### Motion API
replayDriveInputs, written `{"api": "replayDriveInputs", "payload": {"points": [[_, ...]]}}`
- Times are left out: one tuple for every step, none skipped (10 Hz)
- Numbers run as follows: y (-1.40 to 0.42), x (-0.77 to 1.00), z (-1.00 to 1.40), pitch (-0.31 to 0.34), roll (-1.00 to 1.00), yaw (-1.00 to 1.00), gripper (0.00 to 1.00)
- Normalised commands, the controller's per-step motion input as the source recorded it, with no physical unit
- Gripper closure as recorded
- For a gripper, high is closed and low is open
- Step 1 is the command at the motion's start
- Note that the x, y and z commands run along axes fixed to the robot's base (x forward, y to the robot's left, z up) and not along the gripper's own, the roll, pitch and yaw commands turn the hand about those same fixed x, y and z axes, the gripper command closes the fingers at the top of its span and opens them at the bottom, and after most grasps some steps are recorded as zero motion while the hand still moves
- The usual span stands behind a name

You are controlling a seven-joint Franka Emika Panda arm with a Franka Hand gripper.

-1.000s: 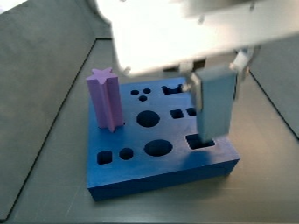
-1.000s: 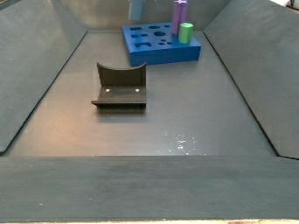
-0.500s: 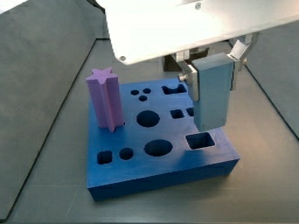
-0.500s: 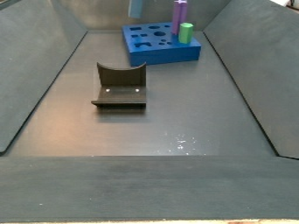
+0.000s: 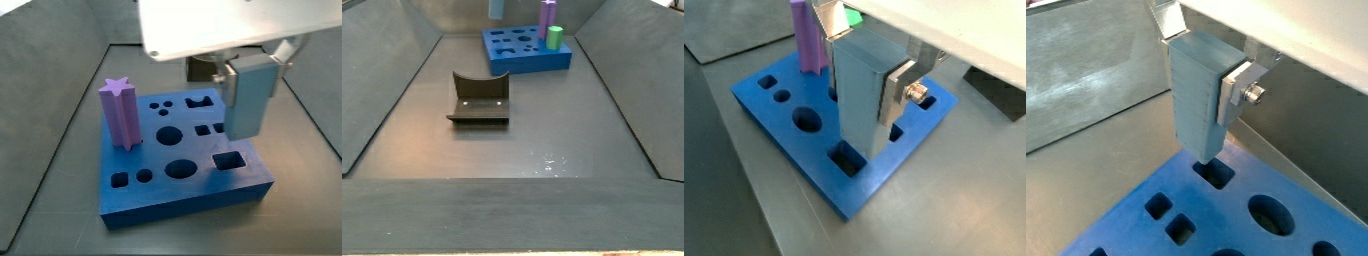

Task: Pick up the rectangle object. Move up. Place the rectangle object on the fixture. Regrasp the rectangle object. Move to above the board. Insert the rectangle object.
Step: Insert the rectangle object.

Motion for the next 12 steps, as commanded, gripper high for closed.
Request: {"api": "replayDriveInputs", "payload": {"points": [[0.00, 0.02, 0.00, 0.000, 0.00, -0.02, 1.00], [-0.07, 0.00, -0.35, 0.000, 0.00, 0.00, 1.00], [-0.07, 0.00, -0.32, 0.000, 0.00, 0.00, 1.00], [0.00, 0.00, -0.10, 0.000, -0.01, 0.00, 1.00], [-0.02, 0.00, -0.03, 0.000, 0.00, 0.00, 1.00], [-0.39, 0.00, -0.29, 0.000, 0.00, 0.14, 1.00], [-0.28, 0.02, -0.21, 0.000, 0.00, 0.25, 1.00], [-0.11, 0.00, -0.03, -0.014, 0.00, 0.05, 1.00], [0.00, 0.00, 0.00, 0.000, 0.00, 0.01, 1.00], [0.09, 0.05, 0.00, 0.023, 0.02, 0.24, 1.00], [0.00, 0.00, 0.00, 0.000, 0.04, 0.03, 1.00], [0.00, 0.00, -0.02, 0.000, 0.00, 0.00, 1.00]]}}
